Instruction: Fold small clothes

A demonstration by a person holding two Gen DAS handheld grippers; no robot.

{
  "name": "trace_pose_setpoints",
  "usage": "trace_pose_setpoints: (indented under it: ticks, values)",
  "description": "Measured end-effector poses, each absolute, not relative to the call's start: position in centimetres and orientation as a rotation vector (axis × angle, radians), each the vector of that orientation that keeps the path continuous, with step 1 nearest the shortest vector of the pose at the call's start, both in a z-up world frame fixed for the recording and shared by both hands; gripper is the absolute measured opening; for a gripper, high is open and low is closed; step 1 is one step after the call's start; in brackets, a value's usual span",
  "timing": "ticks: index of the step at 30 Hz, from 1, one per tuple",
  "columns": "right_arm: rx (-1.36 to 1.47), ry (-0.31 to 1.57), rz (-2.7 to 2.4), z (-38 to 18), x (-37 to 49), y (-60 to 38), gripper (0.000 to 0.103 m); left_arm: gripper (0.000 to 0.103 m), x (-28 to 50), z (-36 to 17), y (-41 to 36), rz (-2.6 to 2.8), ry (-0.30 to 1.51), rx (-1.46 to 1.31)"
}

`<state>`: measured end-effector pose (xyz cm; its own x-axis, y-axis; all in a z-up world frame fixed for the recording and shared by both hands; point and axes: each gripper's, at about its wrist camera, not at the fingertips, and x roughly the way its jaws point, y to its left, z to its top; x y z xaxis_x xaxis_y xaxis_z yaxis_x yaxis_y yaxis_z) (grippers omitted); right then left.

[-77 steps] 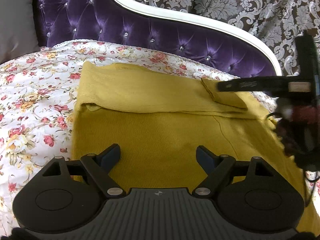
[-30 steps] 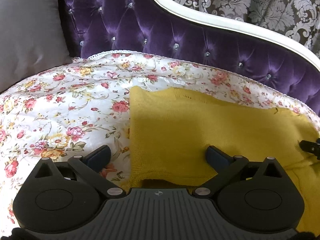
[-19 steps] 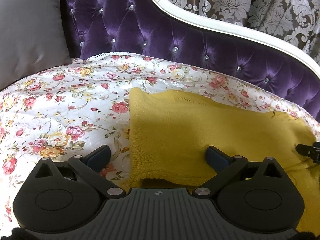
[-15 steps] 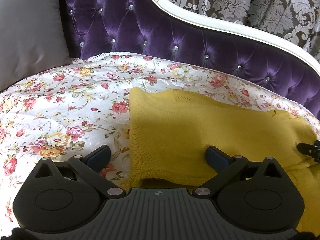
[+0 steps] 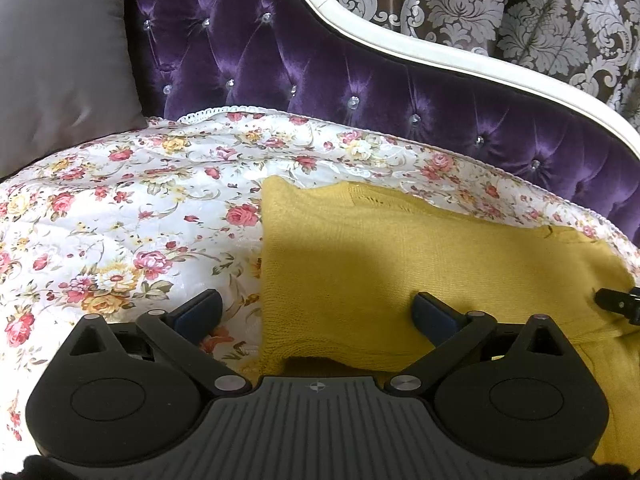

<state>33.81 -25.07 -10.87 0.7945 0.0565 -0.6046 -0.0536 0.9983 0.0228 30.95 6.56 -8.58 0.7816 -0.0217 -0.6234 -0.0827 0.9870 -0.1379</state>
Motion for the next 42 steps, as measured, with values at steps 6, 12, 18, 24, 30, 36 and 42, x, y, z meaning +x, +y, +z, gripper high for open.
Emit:
trace_pose_setpoints:
  ticks: [6,12,18,24,30,36,42]
  values:
    - [-0.033,0.658,0.049,-10.9,33.9,-24.5,0.102,0.103,31.1,-8.6,6.2,0.045,0.678,-0.129]
    - [-0.021,0.666,0.057,-10.9,34.1,-24.8,0.102,0.103,31.5,-8.5,6.3,0.044,0.701,-0.123]
    - [-0.071,0.704,0.053,-9.4,33.9,-26.0,0.102,0.101,31.1,-6.7,7.4,0.08,0.735,-0.08]
    - [0.105,0.692,0.079,-5.9,29.2,-31.3,0.102,0.101,27.4,-2.7,8.6,0.019,0.7,-0.065]
    - [0.165,0.643,0.202,-2.8,19.7,-33.5,0.102,0.101,20.8,-0.1,8.2,-0.082,0.675,-0.056]
    - [0.201,0.636,0.252,-3.1,10.9,-33.8,0.102,0.101,13.8,-1.8,7.0,-0.178,0.724,-0.077]
    - [0.196,0.686,0.251,-5.2,5.3,-33.7,0.102,0.101,8.4,-3.8,7.1,-0.173,0.777,-0.115]
